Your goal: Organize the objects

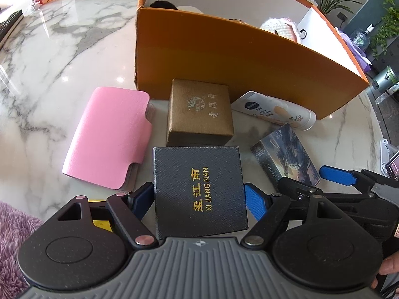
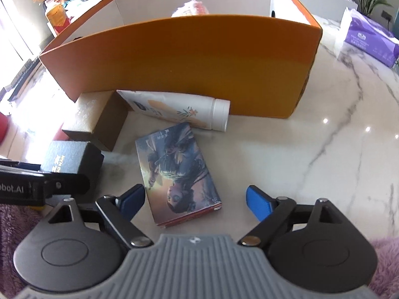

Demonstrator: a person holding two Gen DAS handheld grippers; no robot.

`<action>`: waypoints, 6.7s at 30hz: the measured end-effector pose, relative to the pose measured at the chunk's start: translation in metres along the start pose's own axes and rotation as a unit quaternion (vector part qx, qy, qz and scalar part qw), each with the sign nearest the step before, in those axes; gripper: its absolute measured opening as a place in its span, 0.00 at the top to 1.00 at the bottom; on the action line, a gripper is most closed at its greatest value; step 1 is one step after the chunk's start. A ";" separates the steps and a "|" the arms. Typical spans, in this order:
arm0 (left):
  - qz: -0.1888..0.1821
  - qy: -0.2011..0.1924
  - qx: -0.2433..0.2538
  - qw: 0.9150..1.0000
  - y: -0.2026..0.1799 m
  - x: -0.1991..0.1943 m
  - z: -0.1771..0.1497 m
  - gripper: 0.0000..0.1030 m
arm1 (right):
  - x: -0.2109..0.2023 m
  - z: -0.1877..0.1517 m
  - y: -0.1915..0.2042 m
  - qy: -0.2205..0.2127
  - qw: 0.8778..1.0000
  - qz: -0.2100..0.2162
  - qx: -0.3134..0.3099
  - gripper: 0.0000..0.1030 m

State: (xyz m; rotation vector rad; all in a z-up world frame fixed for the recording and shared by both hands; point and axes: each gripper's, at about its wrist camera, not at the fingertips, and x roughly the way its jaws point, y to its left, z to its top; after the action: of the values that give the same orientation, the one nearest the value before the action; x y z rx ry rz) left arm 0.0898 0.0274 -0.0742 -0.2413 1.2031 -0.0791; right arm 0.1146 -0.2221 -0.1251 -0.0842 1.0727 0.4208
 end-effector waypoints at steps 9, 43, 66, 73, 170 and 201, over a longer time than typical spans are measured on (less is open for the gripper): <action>-0.005 -0.003 0.007 1.000 0.000 0.000 0.000 0.12 | 0.011 0.003 0.029 -0.012 0.998 0.007 -0.068 0.37; -0.040 -0.101 0.079 0.991 -0.028 -0.096 0.133 0.13 | -0.112 0.098 0.016 -0.142 0.987 0.061 -0.045 0.41; 0.068 -0.072 0.090 0.991 -0.040 0.052 0.237 0.12 | -0.004 0.200 -0.035 -0.079 0.995 0.057 0.003 0.41; 0.099 -0.067 0.129 0.984 -0.047 0.068 0.232 0.11 | 0.009 0.200 -0.032 -0.071 0.996 0.062 0.001 0.41; 0.047 0.030 0.006 0.998 0.058 0.044 0.225 0.41 | 0.103 0.253 0.069 0.073 0.957 0.017 -0.281 0.41; 0.025 0.006 0.037 0.999 0.046 0.024 0.215 0.45 | 0.079 0.245 0.030 0.090 0.990 0.096 -0.049 0.76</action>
State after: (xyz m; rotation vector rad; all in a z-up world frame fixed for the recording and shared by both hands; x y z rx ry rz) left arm 0.2951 0.0982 -0.0346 -0.1458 1.2157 -0.0811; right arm 0.3397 -0.1059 -0.0716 -0.1089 1.2436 0.6495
